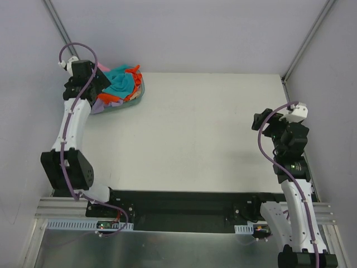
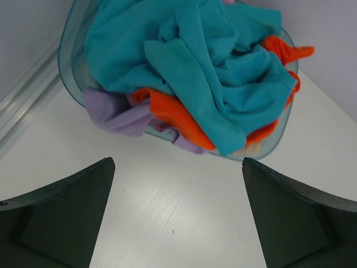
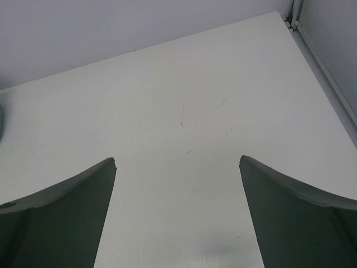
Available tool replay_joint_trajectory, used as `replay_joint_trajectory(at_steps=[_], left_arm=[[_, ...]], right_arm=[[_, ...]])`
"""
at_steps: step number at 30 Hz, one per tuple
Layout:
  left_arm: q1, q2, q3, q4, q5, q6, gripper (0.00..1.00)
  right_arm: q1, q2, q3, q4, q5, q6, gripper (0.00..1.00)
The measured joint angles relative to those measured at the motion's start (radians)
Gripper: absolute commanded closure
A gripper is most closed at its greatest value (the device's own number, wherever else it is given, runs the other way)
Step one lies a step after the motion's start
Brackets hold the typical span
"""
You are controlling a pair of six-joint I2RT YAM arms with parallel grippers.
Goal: Fold and stack the t-shirts
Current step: Grab crumpled tshirt from bin with the left arm
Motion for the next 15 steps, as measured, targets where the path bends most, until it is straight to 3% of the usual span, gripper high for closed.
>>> replay_joint_trajectory(at_steps=[9,12,13,15], left_arm=[[0.093,0.447,0.376,0.001,0.066,0.043,0.01],[0.093,0.554,0.473,-0.001,0.079,0.055,0.26],[0.093,0.581,0.5,0.0,0.081,0.058,0.51],[0.092,0.628,0.543,0.002,0.086,0.062,0.8]], right_arm=[[0.0,0.018,0.003,-0.016,-0.043,-0.047,0.03],[0.0,0.018,0.003,-0.029,-0.053,-0.059,0.03],[0.0,0.017,0.004,-0.034,-0.061,-0.062,0.03],[0.0,0.018,0.009,-0.053,-0.071,-0.064,0.03]])
